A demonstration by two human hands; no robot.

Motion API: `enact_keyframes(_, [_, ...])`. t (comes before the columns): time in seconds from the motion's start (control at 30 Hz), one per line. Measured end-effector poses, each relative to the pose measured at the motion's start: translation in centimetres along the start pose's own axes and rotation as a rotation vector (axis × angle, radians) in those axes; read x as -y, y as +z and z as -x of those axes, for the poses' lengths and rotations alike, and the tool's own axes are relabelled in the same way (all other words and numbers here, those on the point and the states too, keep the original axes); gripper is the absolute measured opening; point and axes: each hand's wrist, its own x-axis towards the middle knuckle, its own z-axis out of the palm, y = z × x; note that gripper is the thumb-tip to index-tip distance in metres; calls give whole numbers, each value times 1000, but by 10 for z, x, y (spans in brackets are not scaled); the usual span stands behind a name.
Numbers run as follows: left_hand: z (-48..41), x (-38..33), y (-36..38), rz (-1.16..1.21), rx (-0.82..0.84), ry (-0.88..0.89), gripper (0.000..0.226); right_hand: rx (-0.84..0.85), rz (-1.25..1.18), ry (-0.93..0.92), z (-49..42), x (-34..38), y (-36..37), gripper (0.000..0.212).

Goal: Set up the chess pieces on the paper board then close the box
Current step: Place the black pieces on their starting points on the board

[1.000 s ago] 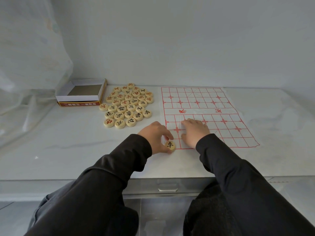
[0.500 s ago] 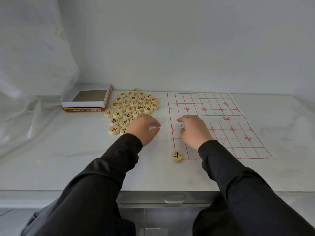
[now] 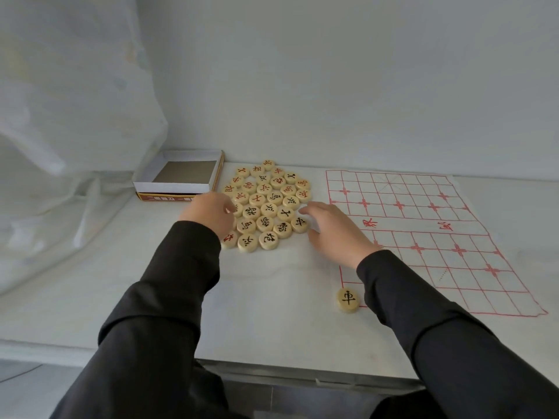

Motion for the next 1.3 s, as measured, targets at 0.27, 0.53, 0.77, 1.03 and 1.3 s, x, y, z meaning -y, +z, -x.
enact_keyframes(0.27, [-3,12,-9,50,324,-113,31,59,-37,-33,6,4,10,50])
enact_keyframes(0.53, [6,-1,-3,276,351,-49,30,30,-89,-13,7,4,13,51])
enact_keyframes(0.77, [4,1,3,-18,76,128,57,56,-80,-14,4,0,15,51])
enact_keyframes(1.03, [8,-4,29,-267,364,217,117,40,-136,-22,2,-4,12,51])
enact_keyframes(1.3, [9,-8,18,-244,403,279,107,31,-134,-57,0,-4,15,50])
